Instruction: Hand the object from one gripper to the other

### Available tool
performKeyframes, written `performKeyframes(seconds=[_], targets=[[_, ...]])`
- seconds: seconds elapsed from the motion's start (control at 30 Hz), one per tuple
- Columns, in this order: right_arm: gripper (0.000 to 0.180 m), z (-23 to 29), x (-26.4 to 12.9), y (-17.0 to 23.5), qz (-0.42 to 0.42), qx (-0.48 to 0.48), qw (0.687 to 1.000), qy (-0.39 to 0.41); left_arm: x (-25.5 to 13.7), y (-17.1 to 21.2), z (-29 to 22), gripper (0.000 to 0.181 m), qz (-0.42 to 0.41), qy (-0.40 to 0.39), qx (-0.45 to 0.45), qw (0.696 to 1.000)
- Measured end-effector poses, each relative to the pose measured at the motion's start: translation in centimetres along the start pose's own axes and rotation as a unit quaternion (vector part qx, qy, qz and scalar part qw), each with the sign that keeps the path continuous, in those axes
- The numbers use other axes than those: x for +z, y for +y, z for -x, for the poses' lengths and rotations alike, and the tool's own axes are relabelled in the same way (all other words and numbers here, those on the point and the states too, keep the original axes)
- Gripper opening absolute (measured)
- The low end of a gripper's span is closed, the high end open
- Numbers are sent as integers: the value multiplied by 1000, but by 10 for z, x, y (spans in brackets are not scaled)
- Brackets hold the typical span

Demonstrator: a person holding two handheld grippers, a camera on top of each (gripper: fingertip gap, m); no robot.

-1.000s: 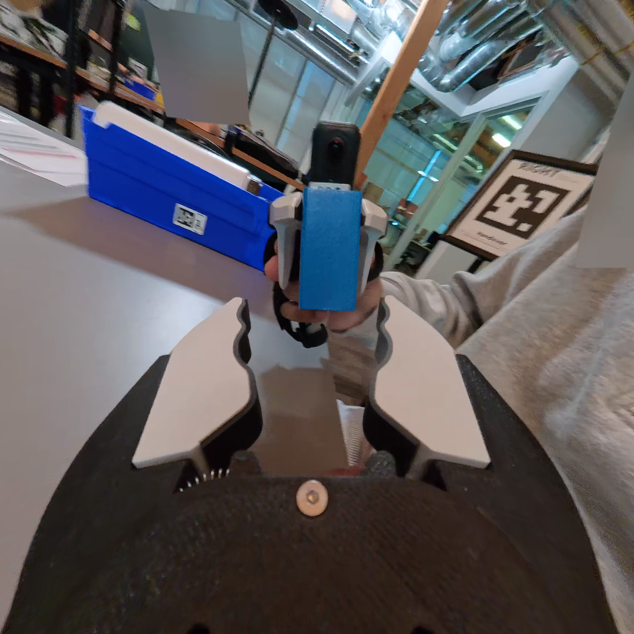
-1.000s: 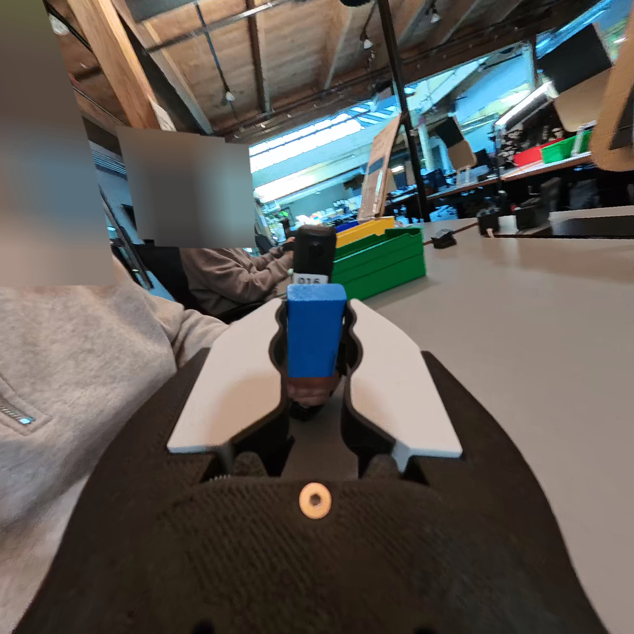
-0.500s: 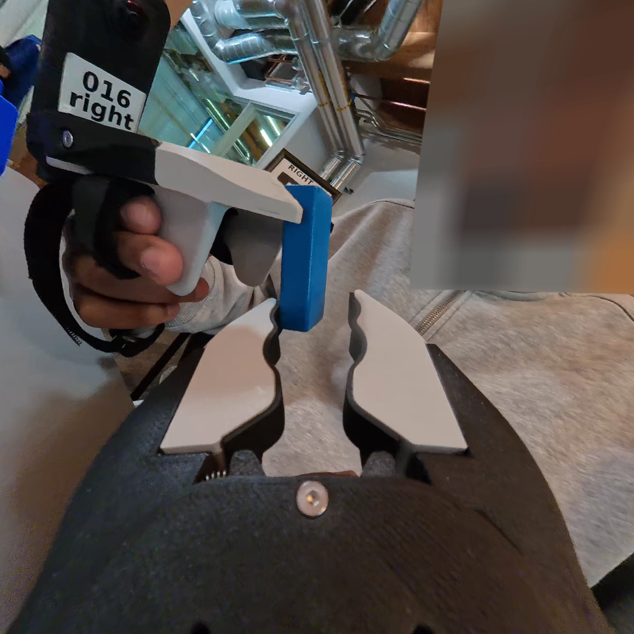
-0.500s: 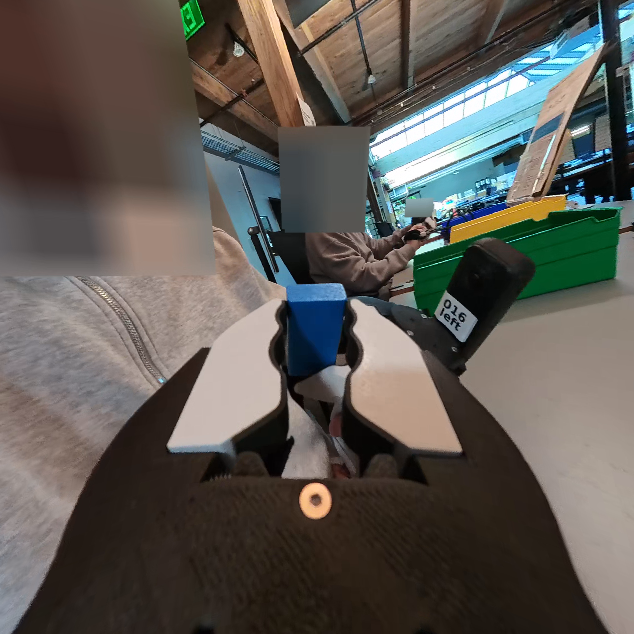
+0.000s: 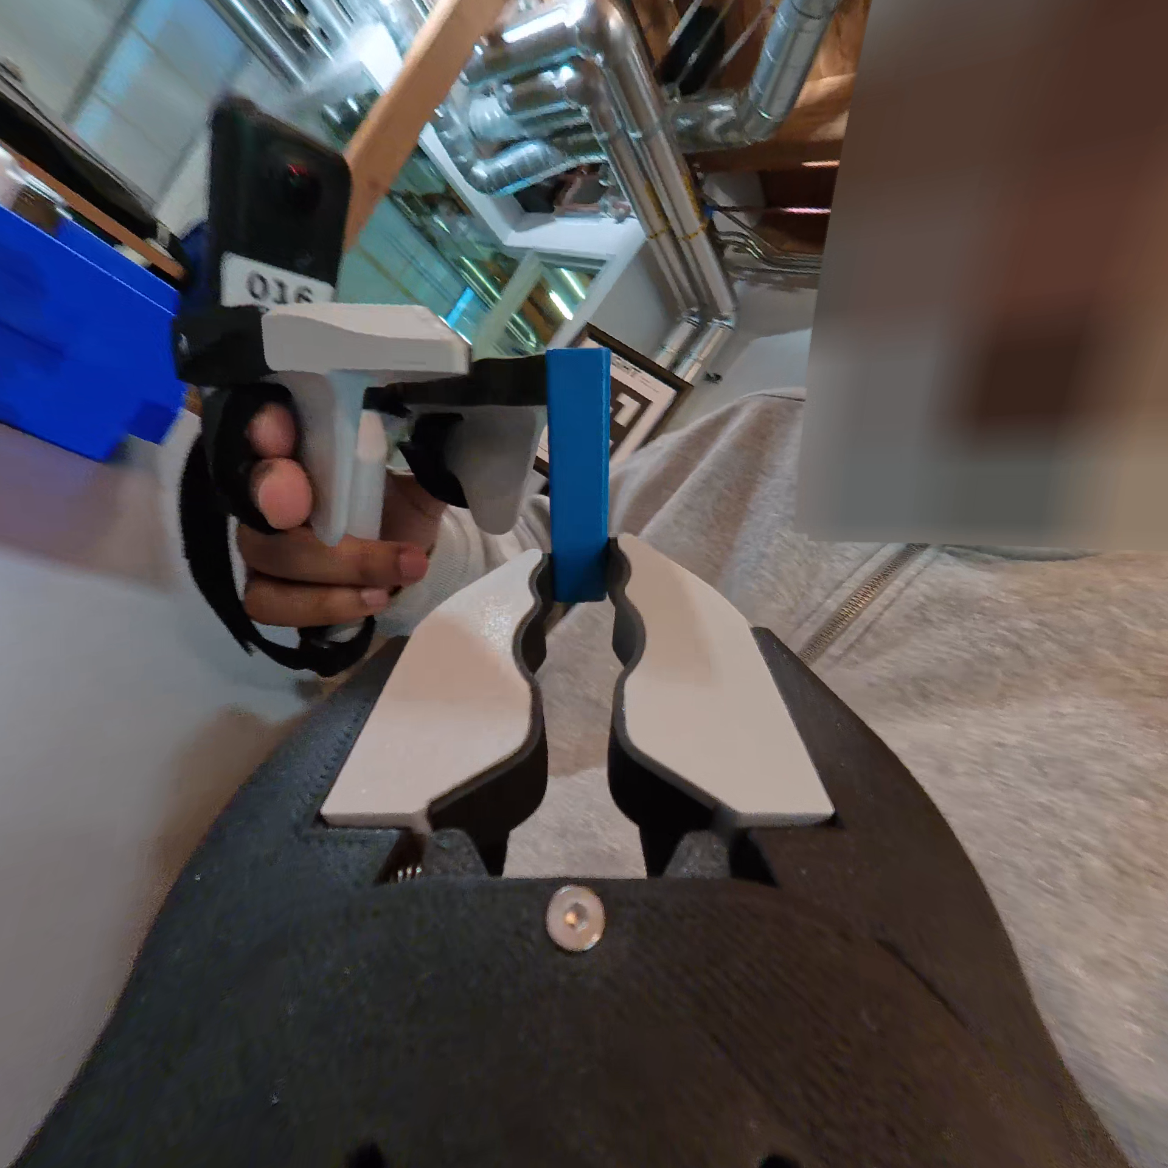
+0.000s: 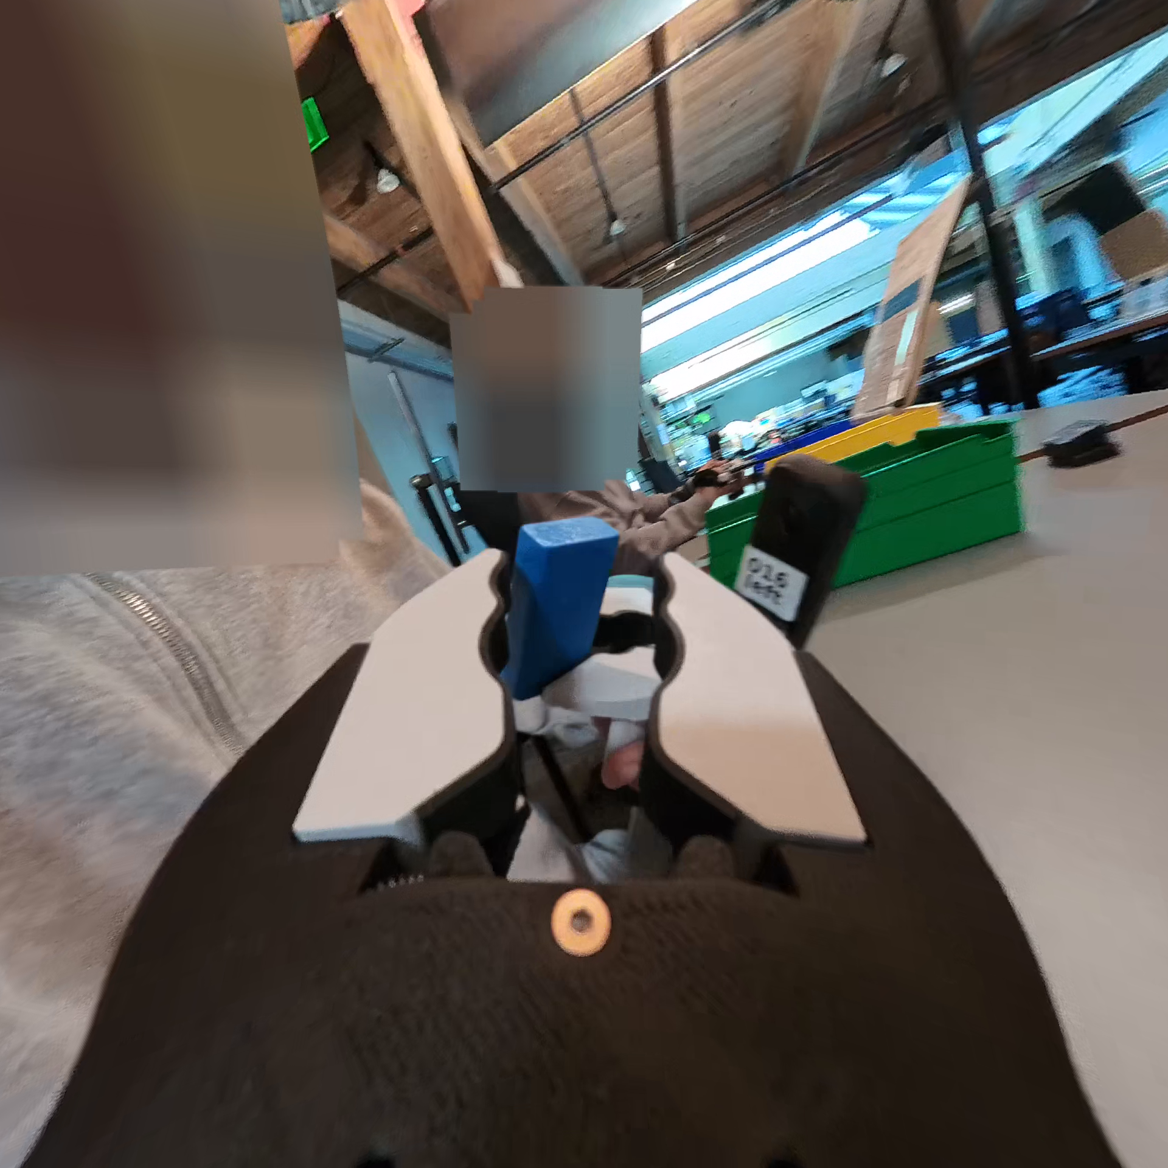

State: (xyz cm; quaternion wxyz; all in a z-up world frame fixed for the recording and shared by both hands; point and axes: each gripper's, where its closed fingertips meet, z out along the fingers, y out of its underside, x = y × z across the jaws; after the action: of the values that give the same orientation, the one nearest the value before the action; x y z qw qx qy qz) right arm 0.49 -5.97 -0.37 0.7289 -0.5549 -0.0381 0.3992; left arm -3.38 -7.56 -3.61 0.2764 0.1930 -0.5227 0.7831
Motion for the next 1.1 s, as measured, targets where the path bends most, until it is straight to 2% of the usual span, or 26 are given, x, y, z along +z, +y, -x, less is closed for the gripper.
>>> performKeyframes(seconds=[0.1, 0.2, 0.3, 0.57, 0.7, 0.8, 0.9, 0.93, 1.0, 1.07, 1.1], targets=[[47, -14, -8, -10, -25, -8, 998, 49, -8, -10, 15, 18, -22, -69, 42, 996], [48, -24, -15, -14, -34, -14, 995, 88, -23, -15, 44, 17, -15, -204, 110, 973], [46, -34, -16, -9, -12, -33, 991, 128, -32, -21, 53, 18, -15, -266, 151, 952], [39, -38, -9, 11, 61, -97, 981, 158, -27, -16, 56, 18, 13, -287, 182, 940], [31, -36, -6, 15, 73, -107, 980, 154, -24, -13, 55, 17, 19, -286, 184, 940], [18, -36, -8, 15, 77, -117, 978, 157, -22, -12, 54, 17, 23, -281, 185, 941], [17, -34, -7, 15, 75, -95, 982, 148, -21, -10, 55, 17, 26, -280, 183, 942], [16, -34, -7, 15, 71, -84, 983, 147, -21, -10, 55, 22, 26, -283, 185, 941], [16, -36, -9, 13, 58, -61, 986, 146, -22, -14, 56, 48, 24, -300, 207, 931], [16, -38, -13, 9, 42, -34, 988, 146, -26, -22, 58, 76, 19, -333, 257, 907], [16, -39, -15, 7, 34, -16, 989, 146, -29, -26, 58, 83, 22, -352, 290, 890]])
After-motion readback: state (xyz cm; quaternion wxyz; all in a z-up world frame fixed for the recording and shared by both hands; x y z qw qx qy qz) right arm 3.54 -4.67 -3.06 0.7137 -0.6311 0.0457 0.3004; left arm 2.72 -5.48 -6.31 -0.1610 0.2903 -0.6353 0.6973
